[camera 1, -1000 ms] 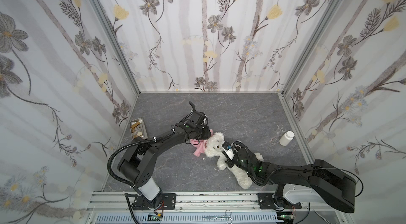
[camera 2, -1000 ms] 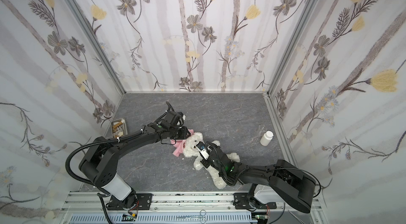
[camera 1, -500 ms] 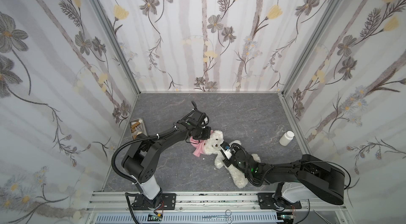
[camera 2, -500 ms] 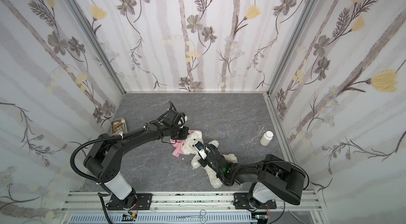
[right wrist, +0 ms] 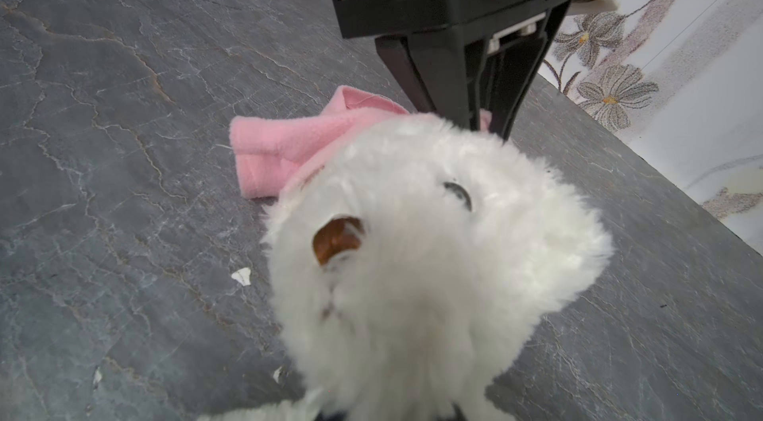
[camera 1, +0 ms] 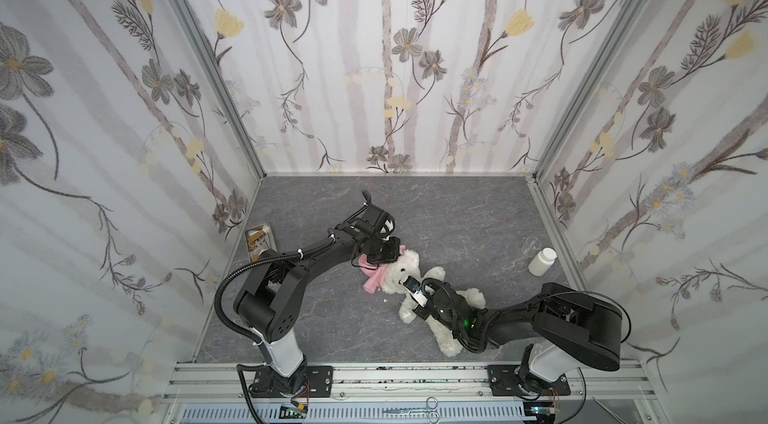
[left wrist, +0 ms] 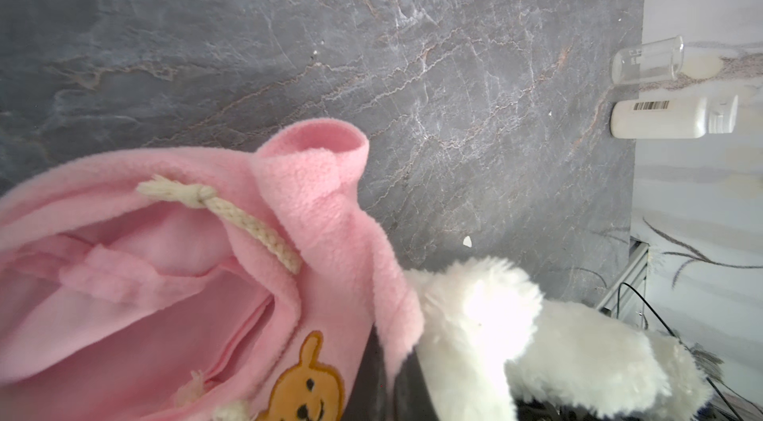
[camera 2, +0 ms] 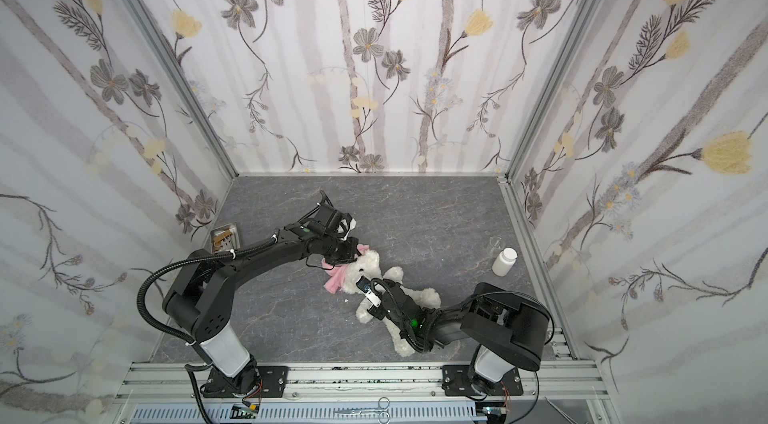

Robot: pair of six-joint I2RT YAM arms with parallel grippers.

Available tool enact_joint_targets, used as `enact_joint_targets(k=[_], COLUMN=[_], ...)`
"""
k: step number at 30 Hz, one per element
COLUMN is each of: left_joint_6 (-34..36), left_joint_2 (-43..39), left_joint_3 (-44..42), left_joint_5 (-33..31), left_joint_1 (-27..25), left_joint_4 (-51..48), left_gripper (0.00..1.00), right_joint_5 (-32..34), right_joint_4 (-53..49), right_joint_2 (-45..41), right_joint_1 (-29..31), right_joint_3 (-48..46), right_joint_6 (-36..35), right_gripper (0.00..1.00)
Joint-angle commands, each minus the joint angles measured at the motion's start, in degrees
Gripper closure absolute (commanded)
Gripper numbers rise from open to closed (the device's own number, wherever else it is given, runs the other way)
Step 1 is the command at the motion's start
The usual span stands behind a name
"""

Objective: Dress the teddy bear

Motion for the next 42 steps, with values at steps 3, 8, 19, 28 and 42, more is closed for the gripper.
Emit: enact_joint_targets(k=[3,8,19,28,42], left_joint_6=[-2.1,-1.6,-1.7,-3.3,-0.4], left_joint_2=[-0.9,-0.4,-4.6,-6.2,-15.9], left_joint_3=[0.8,0.6,-4.3,-6.9,-10.5], left_joint_5=[6.7,9.1,12.3,12.6,-1.2], left_joint_1=[-0.4,-1.1,-1.8,-1.9,-0.7], left_joint_4=[0.0,0.0,1.7,3.1,4.9], left_gripper=[1.00,1.00,0.84,0.73,0.44], right_joint_5=[-6.9,-9.5,-12.7,-12.5,-14.4], right_joint_4=[-2.0,-0.5,2.6,-0.3,-0.1], right_joint_2=[1.4,2.2,2.0,2.1,3.2], right_joint_1=[-0.6,-1.3,-5.9,-8.1,-8.8], right_joint_3=[0.6,0.1,-1.0,0.0,-0.2], right_joint_6=[-0.4,-0.7,5.5,9.9,12.6], right_gripper=[1.00,1.00,1.00,1.00,1.00])
